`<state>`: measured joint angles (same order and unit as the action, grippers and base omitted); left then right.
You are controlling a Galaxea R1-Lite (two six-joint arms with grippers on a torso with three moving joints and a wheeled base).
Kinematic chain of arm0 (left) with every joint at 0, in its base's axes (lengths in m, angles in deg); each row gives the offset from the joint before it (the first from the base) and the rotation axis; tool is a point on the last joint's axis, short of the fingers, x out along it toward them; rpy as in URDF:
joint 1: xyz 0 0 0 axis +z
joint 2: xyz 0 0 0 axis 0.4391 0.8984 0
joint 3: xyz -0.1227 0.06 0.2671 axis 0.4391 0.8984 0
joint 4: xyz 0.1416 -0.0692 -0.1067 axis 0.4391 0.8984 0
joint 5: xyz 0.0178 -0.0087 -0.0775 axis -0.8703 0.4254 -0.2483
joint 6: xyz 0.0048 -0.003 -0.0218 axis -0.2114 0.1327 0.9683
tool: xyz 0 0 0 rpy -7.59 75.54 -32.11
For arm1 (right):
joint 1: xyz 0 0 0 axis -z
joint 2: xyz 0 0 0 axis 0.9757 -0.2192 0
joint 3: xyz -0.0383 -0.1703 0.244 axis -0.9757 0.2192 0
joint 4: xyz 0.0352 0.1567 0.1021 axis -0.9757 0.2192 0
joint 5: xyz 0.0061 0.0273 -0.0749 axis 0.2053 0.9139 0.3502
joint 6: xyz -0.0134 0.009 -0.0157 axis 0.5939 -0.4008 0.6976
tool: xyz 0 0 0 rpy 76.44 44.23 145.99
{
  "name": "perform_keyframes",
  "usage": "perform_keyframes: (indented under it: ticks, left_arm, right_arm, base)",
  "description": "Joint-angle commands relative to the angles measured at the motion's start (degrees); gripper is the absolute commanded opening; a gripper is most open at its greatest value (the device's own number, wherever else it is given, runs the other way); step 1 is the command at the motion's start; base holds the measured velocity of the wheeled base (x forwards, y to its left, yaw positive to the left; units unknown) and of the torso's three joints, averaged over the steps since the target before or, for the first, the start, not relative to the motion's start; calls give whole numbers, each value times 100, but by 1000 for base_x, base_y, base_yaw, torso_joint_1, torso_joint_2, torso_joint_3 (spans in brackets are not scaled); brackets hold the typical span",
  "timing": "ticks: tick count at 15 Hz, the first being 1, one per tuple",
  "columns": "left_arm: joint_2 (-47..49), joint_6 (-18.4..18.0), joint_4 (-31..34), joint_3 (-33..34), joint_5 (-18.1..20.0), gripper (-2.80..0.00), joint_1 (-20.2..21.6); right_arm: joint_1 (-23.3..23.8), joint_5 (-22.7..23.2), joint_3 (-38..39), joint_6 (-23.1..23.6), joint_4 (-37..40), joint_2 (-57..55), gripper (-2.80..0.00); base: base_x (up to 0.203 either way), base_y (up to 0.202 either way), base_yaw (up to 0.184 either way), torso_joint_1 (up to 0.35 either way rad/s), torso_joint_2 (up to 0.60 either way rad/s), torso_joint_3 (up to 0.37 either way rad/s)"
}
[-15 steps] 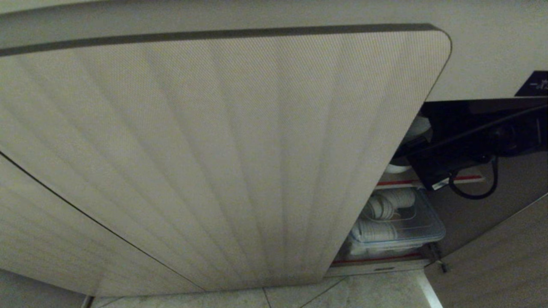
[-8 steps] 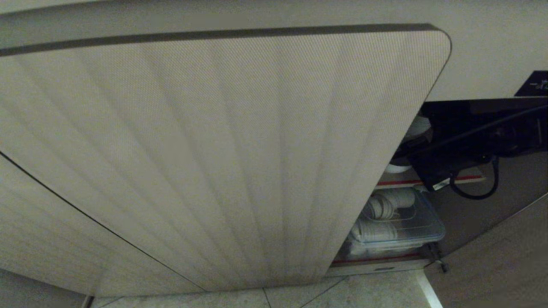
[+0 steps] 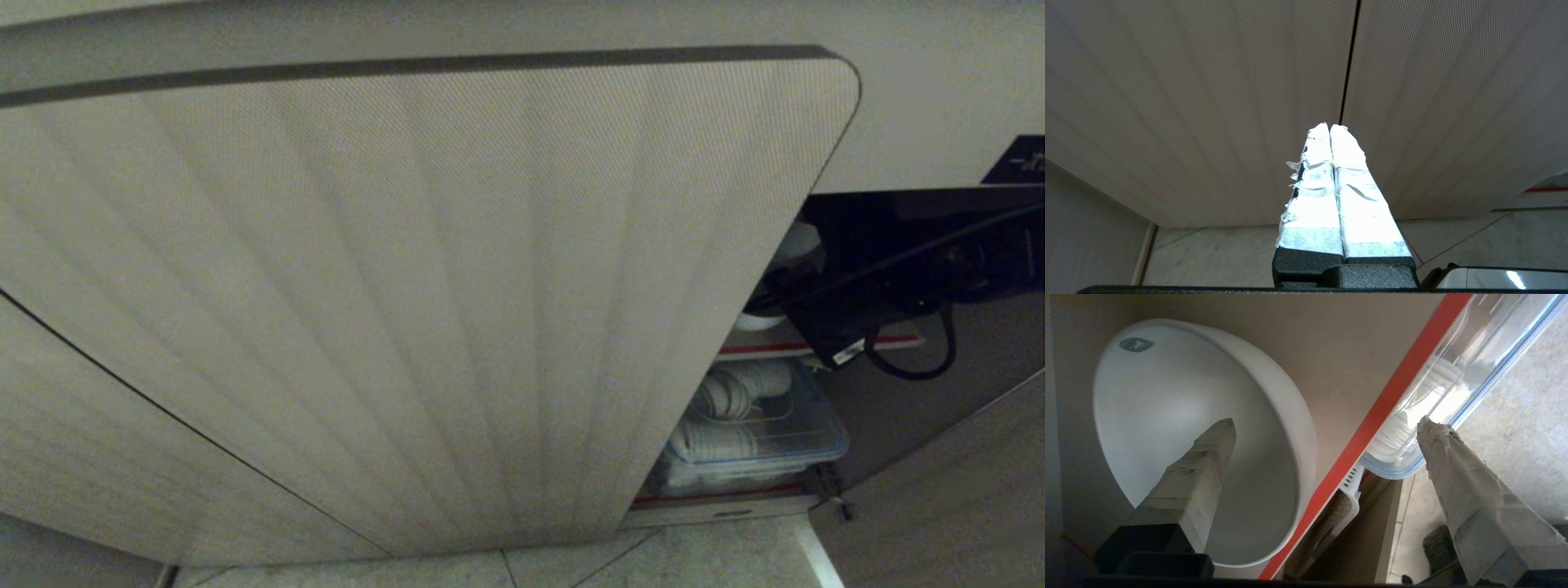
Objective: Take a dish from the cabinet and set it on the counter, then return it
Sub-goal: Put it back into the cabinet
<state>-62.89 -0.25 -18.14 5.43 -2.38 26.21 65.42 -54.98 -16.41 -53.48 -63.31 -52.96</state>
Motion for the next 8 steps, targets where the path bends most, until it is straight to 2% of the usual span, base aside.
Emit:
perform_keyframes:
  ticks: [1, 8]
  left_arm:
    - [-2, 2, 0, 0, -1, -280, 2]
    - [-2, 2, 0, 0, -1, -280, 2]
  right_arm:
    - [-3, -33, 11, -25, 12, 25, 0]
    - [-12, -253, 38, 715, -32, 96, 0]
  base:
    - [0, 0, 0, 0, 0, 0]
    - [0, 0, 0, 0, 0, 0]
